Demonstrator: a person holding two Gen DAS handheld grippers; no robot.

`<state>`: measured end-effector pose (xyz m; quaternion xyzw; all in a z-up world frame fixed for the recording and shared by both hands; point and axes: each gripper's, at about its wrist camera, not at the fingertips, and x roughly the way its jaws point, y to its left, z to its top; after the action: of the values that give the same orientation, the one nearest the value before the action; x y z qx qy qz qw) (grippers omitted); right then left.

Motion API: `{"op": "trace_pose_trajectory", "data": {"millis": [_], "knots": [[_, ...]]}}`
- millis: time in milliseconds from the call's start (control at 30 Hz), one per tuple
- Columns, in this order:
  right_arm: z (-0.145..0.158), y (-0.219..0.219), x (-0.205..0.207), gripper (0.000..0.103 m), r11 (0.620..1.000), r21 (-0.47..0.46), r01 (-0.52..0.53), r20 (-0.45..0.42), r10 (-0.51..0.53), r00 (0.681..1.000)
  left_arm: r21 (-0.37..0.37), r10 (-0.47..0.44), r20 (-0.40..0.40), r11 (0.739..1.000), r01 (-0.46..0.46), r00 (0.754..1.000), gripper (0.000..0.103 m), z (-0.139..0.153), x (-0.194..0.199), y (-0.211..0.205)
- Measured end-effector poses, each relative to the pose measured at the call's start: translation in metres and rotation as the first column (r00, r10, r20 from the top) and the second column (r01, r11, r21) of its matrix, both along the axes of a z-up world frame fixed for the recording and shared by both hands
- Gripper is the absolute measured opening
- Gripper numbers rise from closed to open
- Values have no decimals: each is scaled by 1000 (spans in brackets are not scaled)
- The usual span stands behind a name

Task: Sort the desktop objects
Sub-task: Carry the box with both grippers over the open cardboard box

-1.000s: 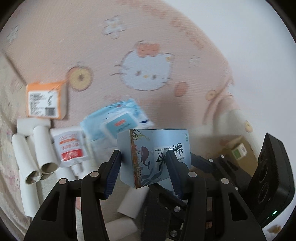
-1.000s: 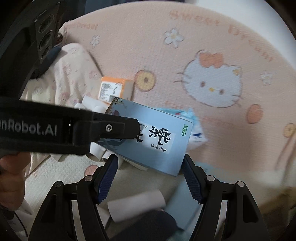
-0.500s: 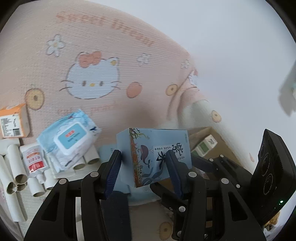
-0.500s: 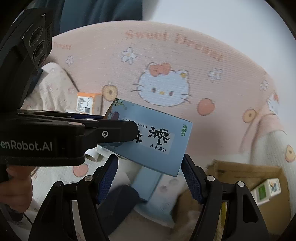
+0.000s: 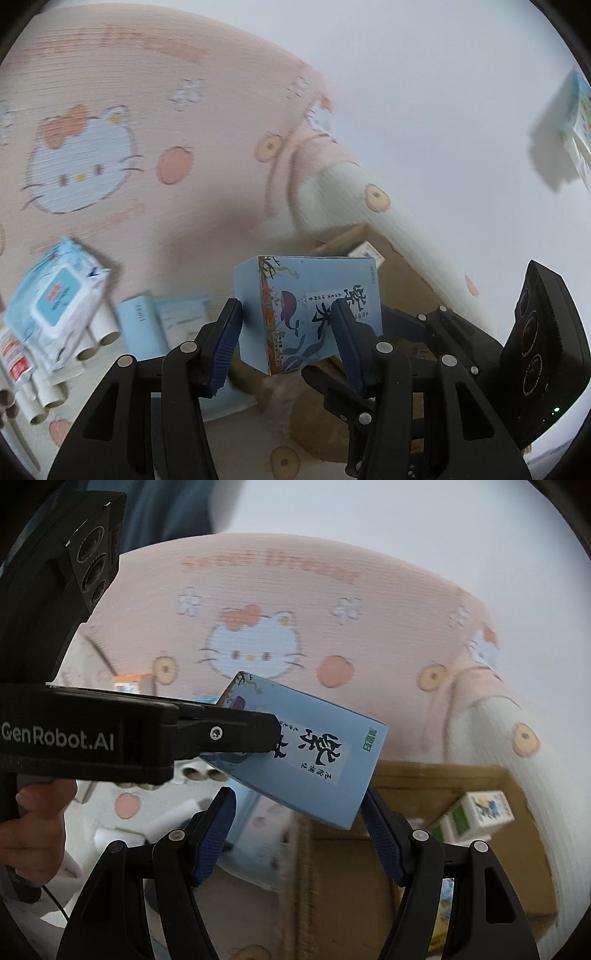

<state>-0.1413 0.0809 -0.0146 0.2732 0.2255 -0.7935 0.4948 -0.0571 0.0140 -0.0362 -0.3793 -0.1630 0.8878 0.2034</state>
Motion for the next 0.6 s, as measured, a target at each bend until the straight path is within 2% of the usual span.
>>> {"op": "trace_pose_trajectory", "data": {"millis": [100,333,500,600], "knots": [[2,9,-13,68,998,13,59,-5,-59,998,14,-42,15,999,42,999,53,-1,-11,14],[4,23,-36,68,992,38,122,-48,-120,992,91,-121,107,990,111,987,53,-6,-41,38],[-1,36,-48,68,986,75,146,-59,-142,988,77,-171,160,984,160,972,53,-10,-56,63],[-6,42,-53,68,980,122,158,-98,-147,984,74,-189,193,981,178,963,53,-14,-64,77]]}}
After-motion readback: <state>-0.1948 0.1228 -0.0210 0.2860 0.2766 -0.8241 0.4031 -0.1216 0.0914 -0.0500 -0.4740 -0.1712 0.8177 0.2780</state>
